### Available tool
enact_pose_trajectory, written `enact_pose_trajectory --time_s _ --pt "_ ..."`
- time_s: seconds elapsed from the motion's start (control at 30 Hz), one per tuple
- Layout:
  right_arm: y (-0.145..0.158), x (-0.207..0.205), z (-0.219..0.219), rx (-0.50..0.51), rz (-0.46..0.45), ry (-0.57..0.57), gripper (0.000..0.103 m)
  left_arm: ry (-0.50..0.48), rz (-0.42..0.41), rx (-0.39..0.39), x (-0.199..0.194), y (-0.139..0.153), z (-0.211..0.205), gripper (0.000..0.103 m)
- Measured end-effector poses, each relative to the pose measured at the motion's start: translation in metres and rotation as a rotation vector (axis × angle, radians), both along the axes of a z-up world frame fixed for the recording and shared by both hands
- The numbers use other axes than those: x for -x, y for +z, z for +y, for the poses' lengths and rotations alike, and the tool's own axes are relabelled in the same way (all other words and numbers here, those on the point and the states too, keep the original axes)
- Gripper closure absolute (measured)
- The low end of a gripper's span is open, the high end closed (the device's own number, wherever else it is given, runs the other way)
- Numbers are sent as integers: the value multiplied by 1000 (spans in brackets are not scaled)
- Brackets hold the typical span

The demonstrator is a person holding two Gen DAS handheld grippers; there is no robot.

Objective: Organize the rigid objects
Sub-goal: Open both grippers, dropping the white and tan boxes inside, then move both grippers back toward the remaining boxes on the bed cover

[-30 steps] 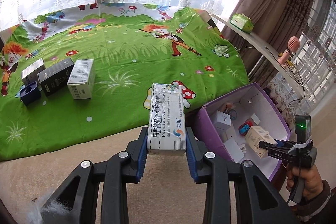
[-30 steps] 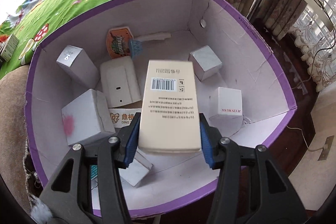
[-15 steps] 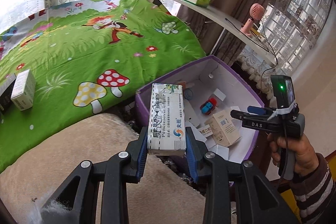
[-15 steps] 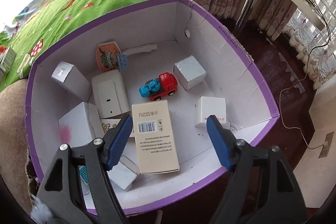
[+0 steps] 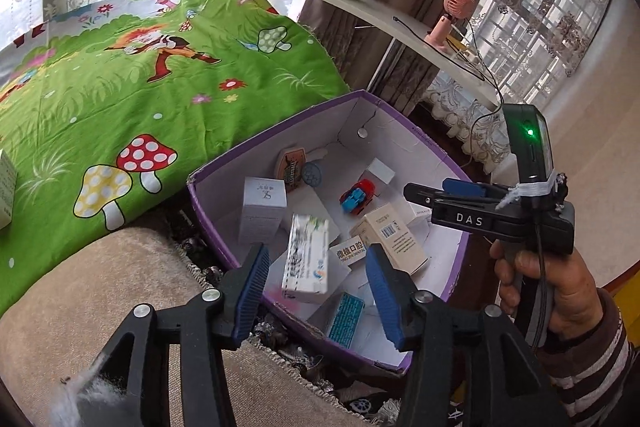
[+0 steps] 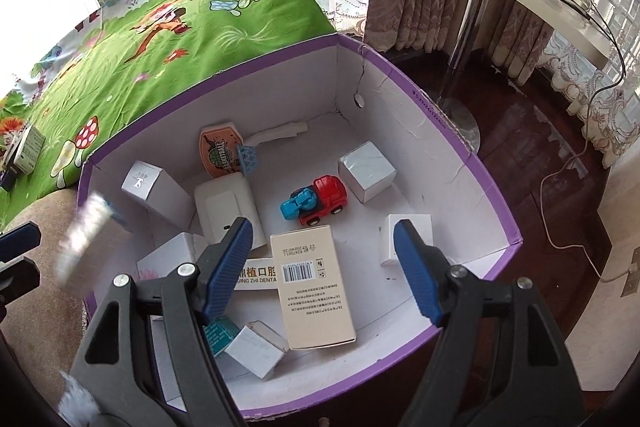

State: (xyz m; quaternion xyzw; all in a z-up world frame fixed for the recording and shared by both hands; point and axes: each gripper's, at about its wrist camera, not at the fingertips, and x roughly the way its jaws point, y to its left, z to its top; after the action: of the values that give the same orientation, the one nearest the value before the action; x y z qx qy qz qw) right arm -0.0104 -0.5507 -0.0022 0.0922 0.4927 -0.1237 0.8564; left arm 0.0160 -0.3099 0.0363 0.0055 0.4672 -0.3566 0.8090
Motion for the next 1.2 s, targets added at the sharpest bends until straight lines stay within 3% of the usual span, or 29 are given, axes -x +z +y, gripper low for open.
enact_pose_trajectory --time_s 0.5,0.87,1.2 --pt "-1 -12 40 -47 0 92 27 146 5 44 -9 1 40 51" --pt "17 -32 92 -72 -43 192 27 370 3 75 -26 2 116 51" --pt "25 -45 164 -74 -50 353 25 608 4 24 -38 -6 193 49"
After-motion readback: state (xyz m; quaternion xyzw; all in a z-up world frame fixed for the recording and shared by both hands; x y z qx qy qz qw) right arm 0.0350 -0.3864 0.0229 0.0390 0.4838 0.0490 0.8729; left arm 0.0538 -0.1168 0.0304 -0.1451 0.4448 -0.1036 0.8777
